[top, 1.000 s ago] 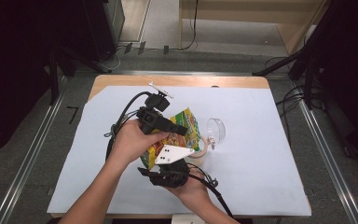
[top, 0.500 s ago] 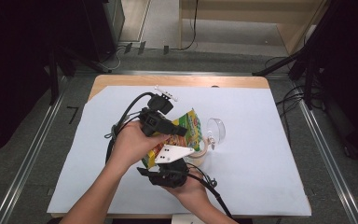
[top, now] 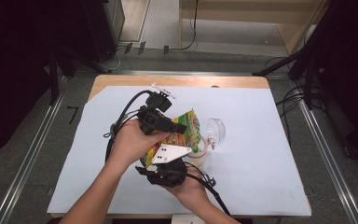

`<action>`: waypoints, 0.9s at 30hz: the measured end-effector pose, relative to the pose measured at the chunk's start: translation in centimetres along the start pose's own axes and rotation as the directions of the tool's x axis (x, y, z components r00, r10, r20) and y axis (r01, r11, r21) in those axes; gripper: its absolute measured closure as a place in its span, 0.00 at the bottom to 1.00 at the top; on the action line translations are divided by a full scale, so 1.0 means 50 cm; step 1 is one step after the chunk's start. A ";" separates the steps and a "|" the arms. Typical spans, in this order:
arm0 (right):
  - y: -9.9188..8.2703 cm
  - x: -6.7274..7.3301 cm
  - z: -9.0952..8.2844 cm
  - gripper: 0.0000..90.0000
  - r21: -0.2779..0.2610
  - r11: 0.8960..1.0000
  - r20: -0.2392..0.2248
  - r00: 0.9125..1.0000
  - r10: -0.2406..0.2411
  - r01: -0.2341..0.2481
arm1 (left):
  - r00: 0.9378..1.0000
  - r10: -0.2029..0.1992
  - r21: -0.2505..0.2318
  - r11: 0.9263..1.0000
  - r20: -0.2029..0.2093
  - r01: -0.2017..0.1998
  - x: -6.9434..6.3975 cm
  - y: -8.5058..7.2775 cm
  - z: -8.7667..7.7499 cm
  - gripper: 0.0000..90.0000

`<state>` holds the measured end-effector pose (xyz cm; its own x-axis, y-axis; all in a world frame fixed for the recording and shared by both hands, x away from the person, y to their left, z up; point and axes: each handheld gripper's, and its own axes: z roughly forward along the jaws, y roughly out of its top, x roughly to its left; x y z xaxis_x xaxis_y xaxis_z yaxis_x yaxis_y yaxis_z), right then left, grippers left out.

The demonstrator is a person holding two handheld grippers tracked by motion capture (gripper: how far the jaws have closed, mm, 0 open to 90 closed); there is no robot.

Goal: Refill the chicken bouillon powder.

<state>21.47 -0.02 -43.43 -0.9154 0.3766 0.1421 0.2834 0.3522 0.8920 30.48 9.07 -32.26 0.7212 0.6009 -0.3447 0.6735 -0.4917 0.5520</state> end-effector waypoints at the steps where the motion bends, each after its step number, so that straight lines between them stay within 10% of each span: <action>1: 0.000 0.000 0.000 0.77 0.001 1.000 0.000 1.000 0.004 -0.004 | 1.000 0.002 -0.001 1.000 -0.003 -0.002 0.000 0.000 0.000 0.91; 27: 0.000 0.000 0.000 0.78 -0.002 1.000 -0.001 1.000 0.009 -0.009 | 1.000 -0.001 -0.007 1.000 0.003 0.001 0.004 -0.001 0.000 0.89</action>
<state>21.45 -0.02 -43.40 -0.9133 0.3784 0.1504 0.2908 0.3475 0.8914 30.59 9.23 -32.36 0.7209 0.5998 -0.3473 0.6731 -0.4866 0.5570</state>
